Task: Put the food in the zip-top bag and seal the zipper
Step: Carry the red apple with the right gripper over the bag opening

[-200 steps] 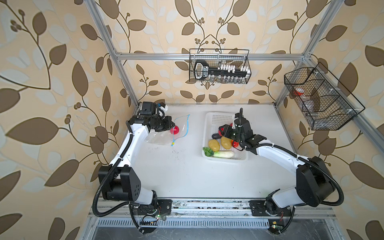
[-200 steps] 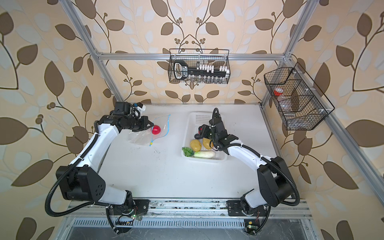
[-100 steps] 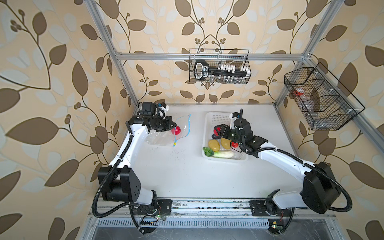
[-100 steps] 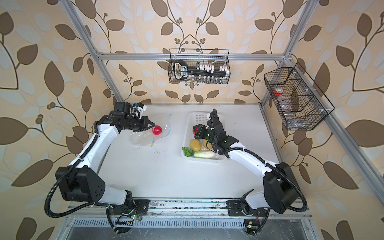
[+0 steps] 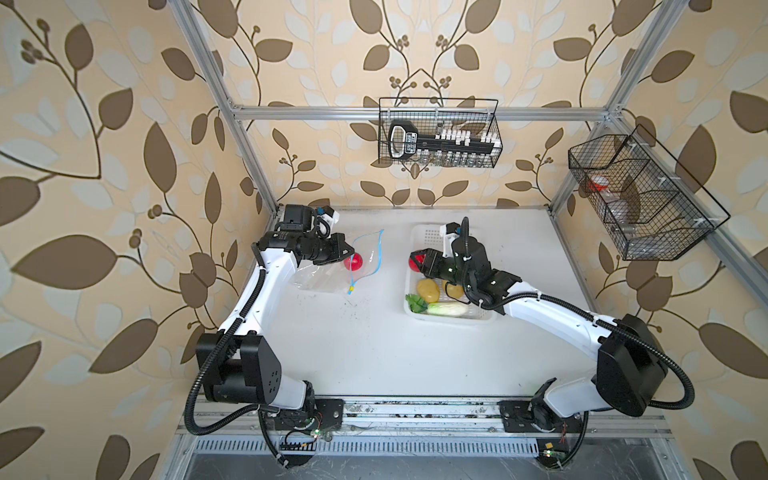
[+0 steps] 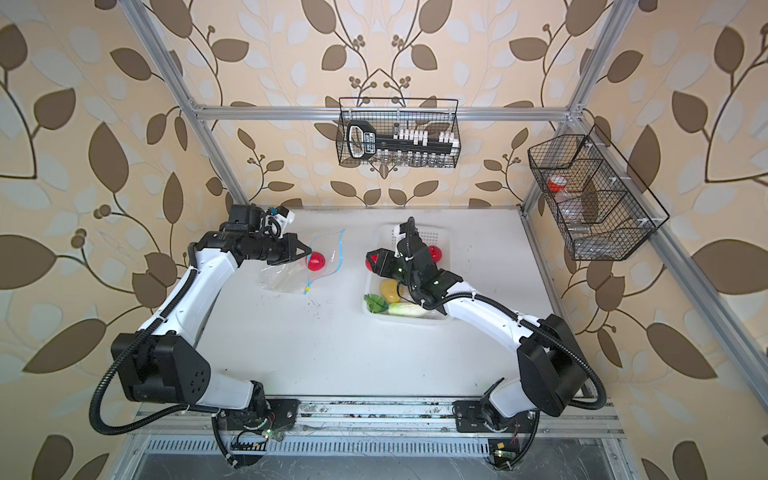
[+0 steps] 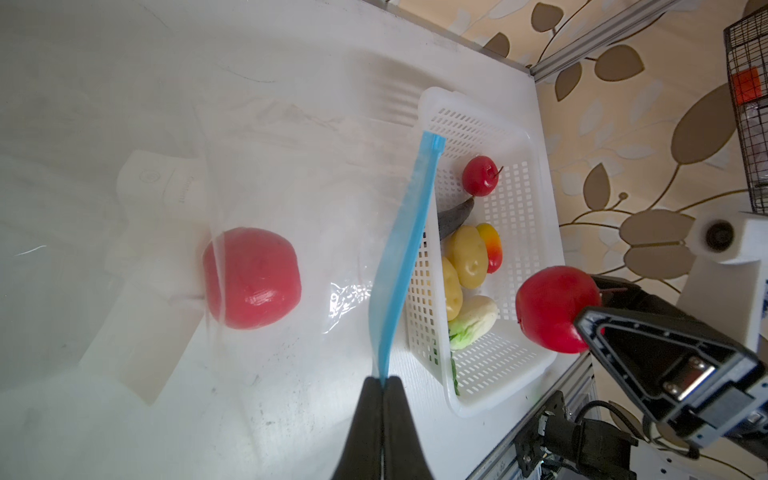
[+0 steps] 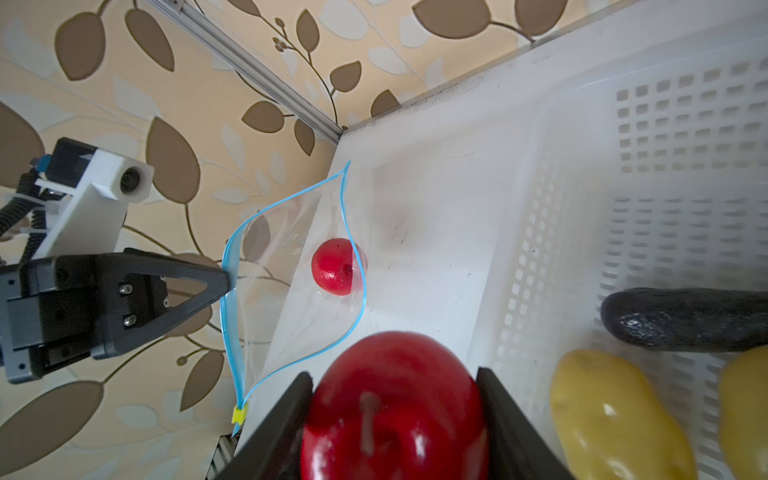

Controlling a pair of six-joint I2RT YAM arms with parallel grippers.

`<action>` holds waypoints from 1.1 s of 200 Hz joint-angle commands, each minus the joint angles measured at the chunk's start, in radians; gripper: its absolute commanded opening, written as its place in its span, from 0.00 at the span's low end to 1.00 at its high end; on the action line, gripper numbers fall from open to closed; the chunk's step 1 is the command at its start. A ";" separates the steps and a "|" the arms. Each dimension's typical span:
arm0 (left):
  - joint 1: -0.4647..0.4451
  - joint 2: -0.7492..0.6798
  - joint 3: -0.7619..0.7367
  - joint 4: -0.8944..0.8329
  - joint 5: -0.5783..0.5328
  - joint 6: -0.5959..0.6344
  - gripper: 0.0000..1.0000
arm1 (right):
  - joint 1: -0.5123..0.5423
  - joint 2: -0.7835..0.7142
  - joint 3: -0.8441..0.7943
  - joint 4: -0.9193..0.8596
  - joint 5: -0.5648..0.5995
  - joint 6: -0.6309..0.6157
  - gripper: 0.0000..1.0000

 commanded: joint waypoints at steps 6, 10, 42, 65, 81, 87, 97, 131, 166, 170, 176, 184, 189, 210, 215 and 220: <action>-0.004 -0.018 0.013 -0.008 0.056 0.017 0.00 | 0.025 0.021 0.038 0.042 -0.003 0.026 0.45; -0.005 -0.015 0.014 -0.009 0.066 0.018 0.00 | 0.029 0.023 0.038 0.050 0.002 0.027 0.45; -0.036 0.023 0.043 -0.051 0.057 0.059 0.00 | 0.074 0.048 0.092 0.050 0.012 0.004 0.44; -0.061 0.046 0.083 -0.090 0.047 0.075 0.00 | 0.093 0.071 0.142 0.031 0.015 -0.010 0.44; -0.062 0.047 0.090 -0.077 0.049 0.058 0.00 | 0.109 0.084 0.161 0.030 0.034 -0.010 0.44; -0.062 0.045 0.091 -0.067 0.048 0.054 0.00 | 0.114 0.089 0.166 0.033 0.040 -0.011 0.44; -0.064 0.046 0.097 -0.066 0.048 0.054 0.00 | 0.124 0.096 0.172 0.041 0.045 -0.014 0.44; -0.067 0.056 0.147 -0.108 0.062 0.059 0.00 | 0.139 0.135 0.196 0.054 0.034 -0.014 0.44; -0.074 0.055 0.176 -0.124 0.074 0.052 0.00 | 0.144 0.167 0.229 0.066 0.019 -0.010 0.44; -0.076 0.054 0.179 -0.125 0.074 0.052 0.00 | 0.143 0.170 0.233 0.066 0.017 -0.010 0.44; -0.077 0.052 0.181 -0.125 0.074 0.051 0.00 | 0.145 0.174 0.239 0.065 0.017 -0.011 0.44; -0.080 0.052 0.184 -0.126 0.074 0.055 0.00 | 0.145 0.178 0.247 0.063 0.016 -0.011 0.44; -0.082 0.052 0.186 -0.128 0.074 0.057 0.00 | 0.146 0.181 0.252 0.063 0.017 -0.012 0.44; -0.091 0.057 0.201 -0.145 0.074 0.072 0.00 | 0.148 0.191 0.275 0.060 0.018 -0.015 0.44; -0.092 0.058 0.204 -0.149 0.075 0.072 0.00 | 0.147 0.194 0.279 0.061 0.019 -0.015 0.44; -0.093 0.058 0.206 -0.151 0.078 0.072 0.00 | 0.146 0.197 0.285 0.061 0.021 -0.015 0.44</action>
